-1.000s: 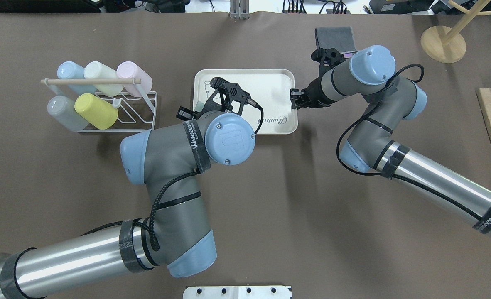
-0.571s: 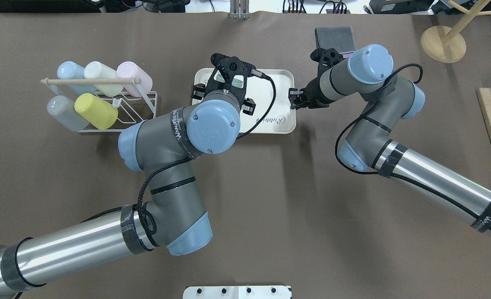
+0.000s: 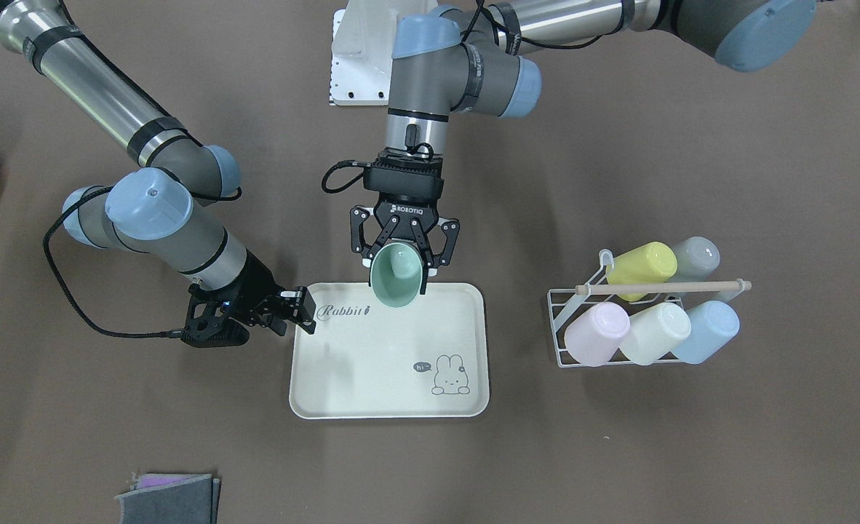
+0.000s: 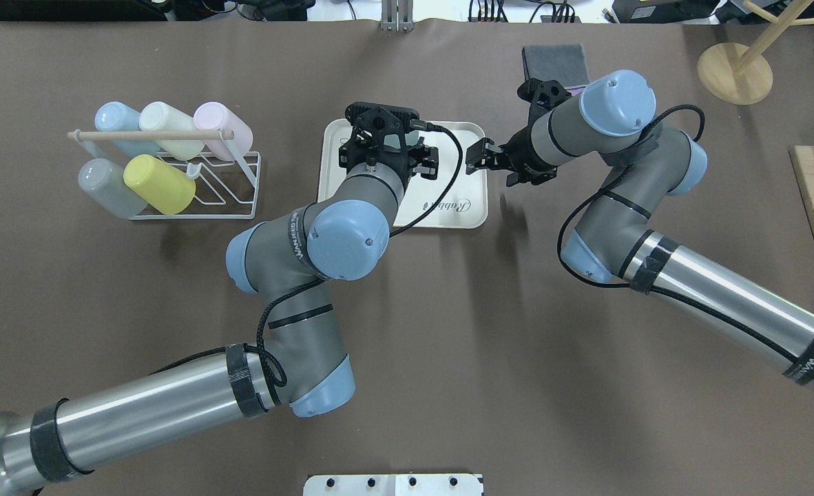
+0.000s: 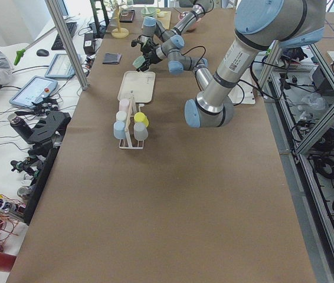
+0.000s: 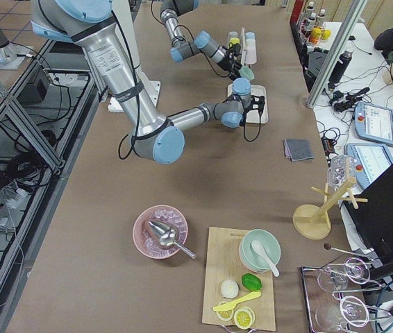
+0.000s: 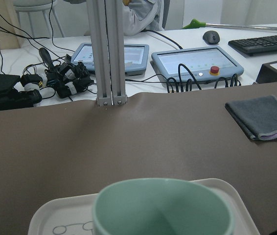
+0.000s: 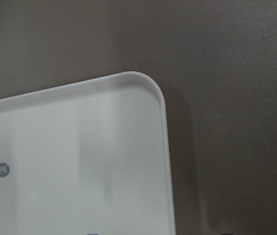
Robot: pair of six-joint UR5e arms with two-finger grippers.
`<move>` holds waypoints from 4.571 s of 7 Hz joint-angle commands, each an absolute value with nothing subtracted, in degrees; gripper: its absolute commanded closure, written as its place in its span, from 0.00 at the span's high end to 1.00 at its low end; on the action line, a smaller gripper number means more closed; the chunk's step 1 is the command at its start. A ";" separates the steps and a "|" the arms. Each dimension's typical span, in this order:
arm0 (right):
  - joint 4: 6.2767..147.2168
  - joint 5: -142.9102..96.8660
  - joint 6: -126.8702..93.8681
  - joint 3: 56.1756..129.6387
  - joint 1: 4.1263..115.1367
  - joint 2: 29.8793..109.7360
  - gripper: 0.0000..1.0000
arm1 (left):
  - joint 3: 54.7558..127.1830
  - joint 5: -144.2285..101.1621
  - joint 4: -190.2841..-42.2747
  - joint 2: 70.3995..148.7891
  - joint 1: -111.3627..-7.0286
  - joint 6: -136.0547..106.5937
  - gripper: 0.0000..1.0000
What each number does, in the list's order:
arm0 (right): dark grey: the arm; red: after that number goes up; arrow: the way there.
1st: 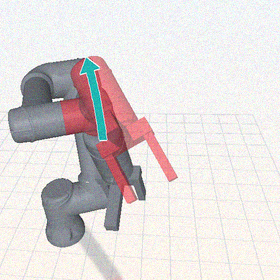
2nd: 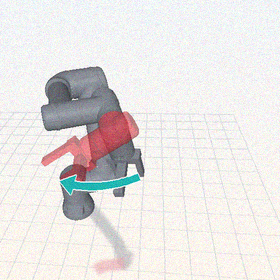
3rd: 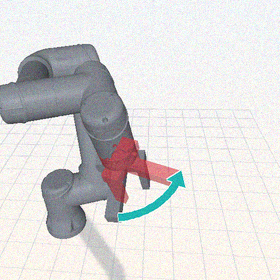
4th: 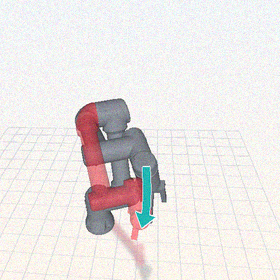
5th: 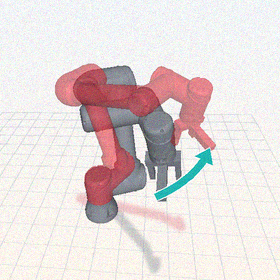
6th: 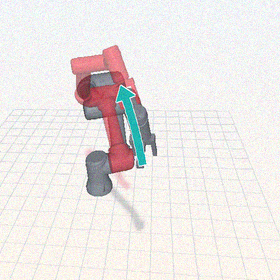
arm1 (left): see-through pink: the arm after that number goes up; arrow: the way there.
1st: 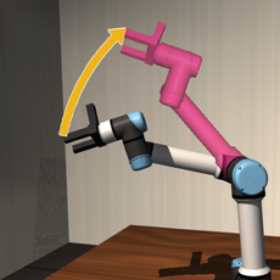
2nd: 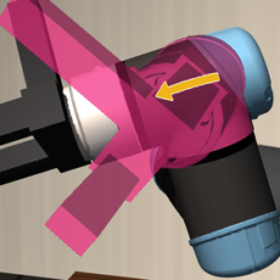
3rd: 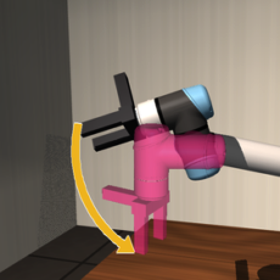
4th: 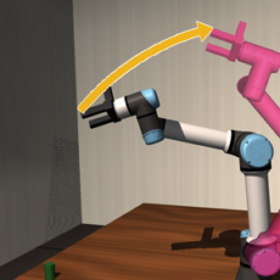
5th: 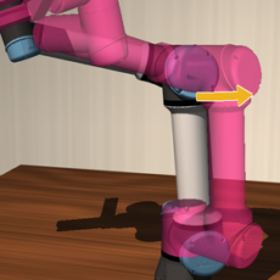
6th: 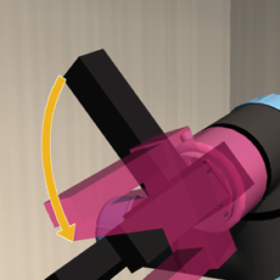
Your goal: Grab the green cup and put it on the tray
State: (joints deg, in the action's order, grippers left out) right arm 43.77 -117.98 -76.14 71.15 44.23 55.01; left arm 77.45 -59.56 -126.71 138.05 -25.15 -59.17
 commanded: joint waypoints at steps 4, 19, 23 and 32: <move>70.38 -119.27 -59.56 90.54 55.70 62.56 1.00 | 63.66 -49.94 -138.43 142.46 -20.57 -58.89 0.12; 101.25 -130.91 -2.20 100.58 94.90 88.77 1.00 | 45.12 -46.08 -143.17 149.14 -24.00 -62.46 0.12; 101.16 -131.48 -2.46 100.28 94.92 88.59 1.00 | 42.89 -42.02 -143.09 149.85 -22.15 -68.44 0.12; 101.07 -131.48 -2.37 100.81 94.92 88.59 1.00 | 45.51 -38.32 -143.87 149.24 -19.43 -68.47 0.98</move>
State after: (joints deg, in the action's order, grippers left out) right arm 101.07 -131.49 -2.38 100.79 94.99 88.59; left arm 43.78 -38.41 -143.43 149.60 -19.69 -68.53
